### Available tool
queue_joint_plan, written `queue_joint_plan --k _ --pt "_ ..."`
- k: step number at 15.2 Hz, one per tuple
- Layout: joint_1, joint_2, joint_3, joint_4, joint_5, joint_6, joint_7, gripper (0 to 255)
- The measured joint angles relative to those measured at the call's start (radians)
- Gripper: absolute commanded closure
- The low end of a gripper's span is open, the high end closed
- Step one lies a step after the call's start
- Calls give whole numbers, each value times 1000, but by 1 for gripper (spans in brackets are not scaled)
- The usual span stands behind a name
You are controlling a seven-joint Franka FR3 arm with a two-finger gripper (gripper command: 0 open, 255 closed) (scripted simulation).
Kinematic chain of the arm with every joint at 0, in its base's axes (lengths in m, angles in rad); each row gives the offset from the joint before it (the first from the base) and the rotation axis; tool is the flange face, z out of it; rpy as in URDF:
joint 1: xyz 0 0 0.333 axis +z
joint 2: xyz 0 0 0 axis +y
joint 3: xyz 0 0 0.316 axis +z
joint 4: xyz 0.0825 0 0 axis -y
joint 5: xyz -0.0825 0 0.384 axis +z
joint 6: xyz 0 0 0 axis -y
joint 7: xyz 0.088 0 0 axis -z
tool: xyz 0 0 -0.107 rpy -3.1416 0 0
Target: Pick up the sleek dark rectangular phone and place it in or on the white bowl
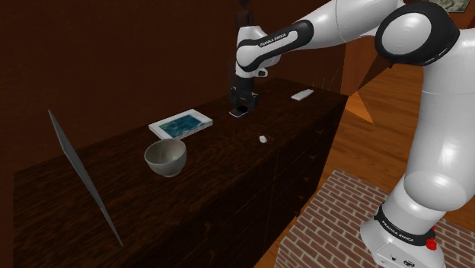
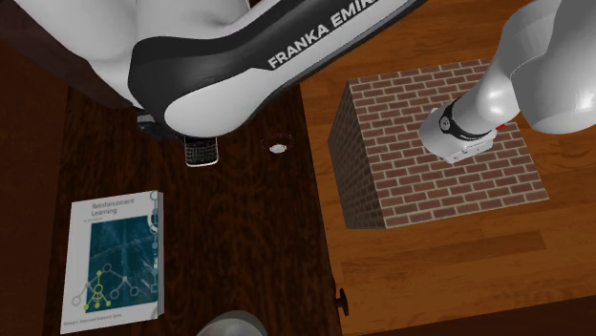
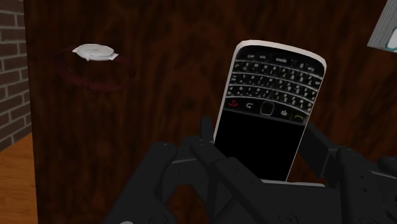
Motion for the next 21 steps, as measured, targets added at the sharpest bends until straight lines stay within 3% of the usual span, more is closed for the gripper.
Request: queue_joint_plan --k 15,21 --pt "-1 -32 1 155 4 -186 -1 255" --pt "70 -39 39 152 -11 -189 110 255"
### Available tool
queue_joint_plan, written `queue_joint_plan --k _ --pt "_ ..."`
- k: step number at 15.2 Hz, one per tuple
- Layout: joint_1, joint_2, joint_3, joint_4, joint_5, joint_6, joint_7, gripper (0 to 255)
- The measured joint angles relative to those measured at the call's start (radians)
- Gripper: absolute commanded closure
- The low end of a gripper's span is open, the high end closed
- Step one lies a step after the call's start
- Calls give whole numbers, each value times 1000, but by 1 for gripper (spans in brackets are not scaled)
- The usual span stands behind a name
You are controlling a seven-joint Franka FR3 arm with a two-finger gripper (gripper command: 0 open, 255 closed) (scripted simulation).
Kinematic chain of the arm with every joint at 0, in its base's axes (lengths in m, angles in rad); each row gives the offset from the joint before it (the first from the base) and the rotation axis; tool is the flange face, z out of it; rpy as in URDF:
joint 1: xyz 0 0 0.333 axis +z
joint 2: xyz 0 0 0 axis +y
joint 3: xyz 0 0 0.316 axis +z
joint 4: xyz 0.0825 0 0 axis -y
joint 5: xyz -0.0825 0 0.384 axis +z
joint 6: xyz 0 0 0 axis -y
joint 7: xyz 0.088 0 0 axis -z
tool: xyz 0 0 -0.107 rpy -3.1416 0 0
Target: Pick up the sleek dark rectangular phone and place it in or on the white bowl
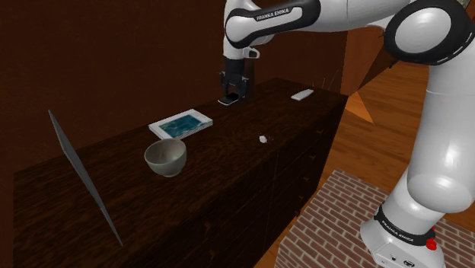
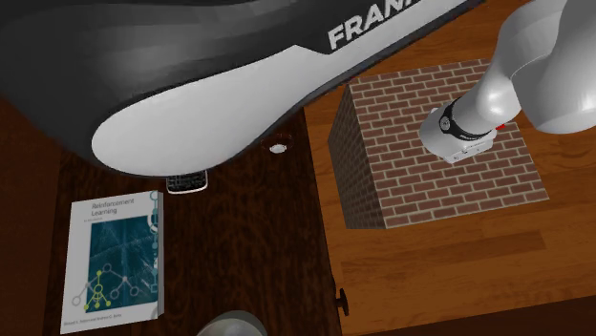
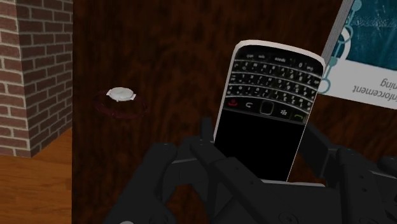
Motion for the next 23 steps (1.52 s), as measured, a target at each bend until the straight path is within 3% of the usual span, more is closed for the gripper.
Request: queue_joint_plan --k 11,20,23 --pt "167 82 71 117 -53 -37 239 255" --pt "338 257 106 383 -120 -134 424 255" --pt "409 351 109 539 -146 -196 475 255"
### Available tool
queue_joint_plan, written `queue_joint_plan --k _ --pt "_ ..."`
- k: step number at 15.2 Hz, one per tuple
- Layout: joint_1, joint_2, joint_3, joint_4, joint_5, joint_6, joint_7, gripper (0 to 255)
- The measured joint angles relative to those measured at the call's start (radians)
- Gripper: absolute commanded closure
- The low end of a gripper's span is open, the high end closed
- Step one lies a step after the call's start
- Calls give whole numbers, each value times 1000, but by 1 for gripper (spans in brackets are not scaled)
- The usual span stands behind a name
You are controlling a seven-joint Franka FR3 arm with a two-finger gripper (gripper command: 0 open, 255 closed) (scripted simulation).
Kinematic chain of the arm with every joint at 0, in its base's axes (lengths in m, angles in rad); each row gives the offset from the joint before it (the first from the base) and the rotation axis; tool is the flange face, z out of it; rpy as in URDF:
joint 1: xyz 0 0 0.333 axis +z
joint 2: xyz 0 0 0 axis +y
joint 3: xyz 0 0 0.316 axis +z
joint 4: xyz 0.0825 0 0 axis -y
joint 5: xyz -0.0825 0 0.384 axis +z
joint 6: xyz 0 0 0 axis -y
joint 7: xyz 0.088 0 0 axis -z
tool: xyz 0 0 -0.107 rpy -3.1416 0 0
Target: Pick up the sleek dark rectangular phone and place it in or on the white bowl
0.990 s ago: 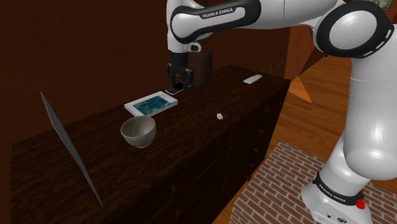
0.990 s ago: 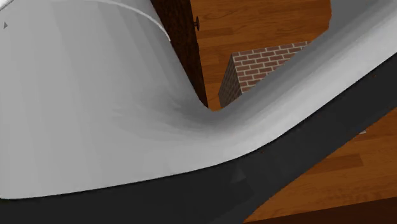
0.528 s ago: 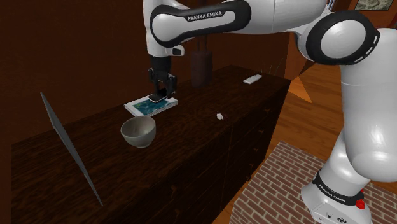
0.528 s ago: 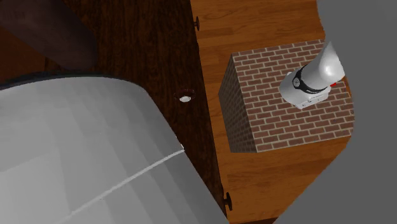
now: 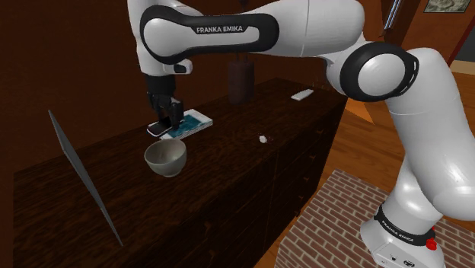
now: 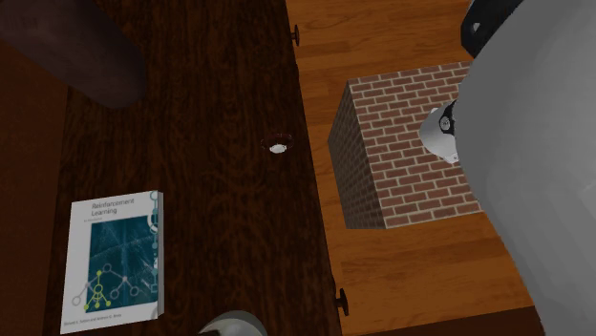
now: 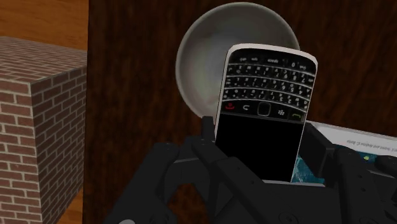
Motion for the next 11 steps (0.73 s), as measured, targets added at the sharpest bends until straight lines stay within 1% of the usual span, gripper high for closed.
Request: queue_joint_plan --k 1,3,11 --pt "23 26 0 46 -7 -22 16 255" --pt "34 46 0 61 -12 -16 25 255" --pt "21 30 0 -75 -11 102 38 255"
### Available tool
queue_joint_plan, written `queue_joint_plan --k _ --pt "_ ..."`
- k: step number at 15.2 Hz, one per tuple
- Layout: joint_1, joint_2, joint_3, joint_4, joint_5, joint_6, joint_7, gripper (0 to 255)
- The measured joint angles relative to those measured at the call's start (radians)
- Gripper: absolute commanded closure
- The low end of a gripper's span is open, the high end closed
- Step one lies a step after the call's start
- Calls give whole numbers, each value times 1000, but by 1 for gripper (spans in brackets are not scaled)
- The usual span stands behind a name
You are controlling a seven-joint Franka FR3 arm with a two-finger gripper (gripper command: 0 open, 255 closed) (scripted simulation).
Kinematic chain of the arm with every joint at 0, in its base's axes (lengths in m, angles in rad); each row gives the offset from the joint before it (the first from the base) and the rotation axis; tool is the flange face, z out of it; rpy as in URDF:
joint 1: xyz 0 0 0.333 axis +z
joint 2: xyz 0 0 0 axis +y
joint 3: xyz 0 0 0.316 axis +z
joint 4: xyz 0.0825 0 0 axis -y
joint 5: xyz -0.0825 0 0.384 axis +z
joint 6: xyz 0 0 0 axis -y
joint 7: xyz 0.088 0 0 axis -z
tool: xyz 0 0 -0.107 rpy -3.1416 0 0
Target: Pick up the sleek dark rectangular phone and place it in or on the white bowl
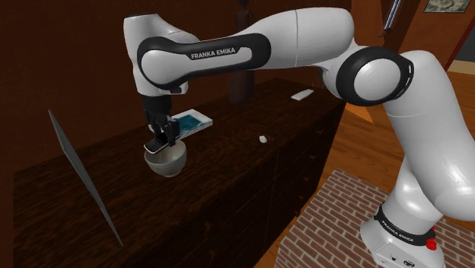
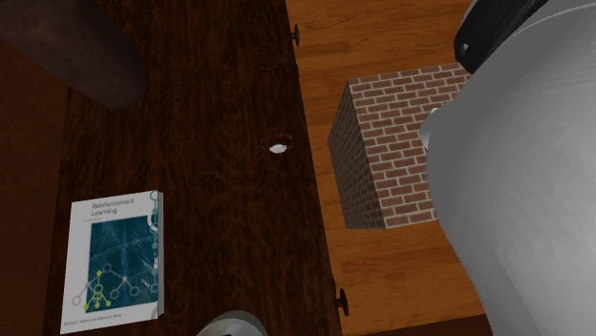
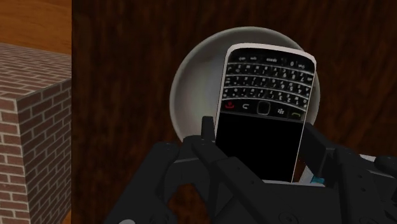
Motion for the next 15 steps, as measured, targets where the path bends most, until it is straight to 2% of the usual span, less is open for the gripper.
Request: queue_joint_plan --k 5,11,12,15 --pt "-9 -6 -1 -72 -1 65 4 255" --pt "-10 -6 -1 -83 -1 76 4 255" --pt "-10 -6 -1 -83 -1 76 4 0" --pt "-10 -6 -1 -83 -1 76 4 0"
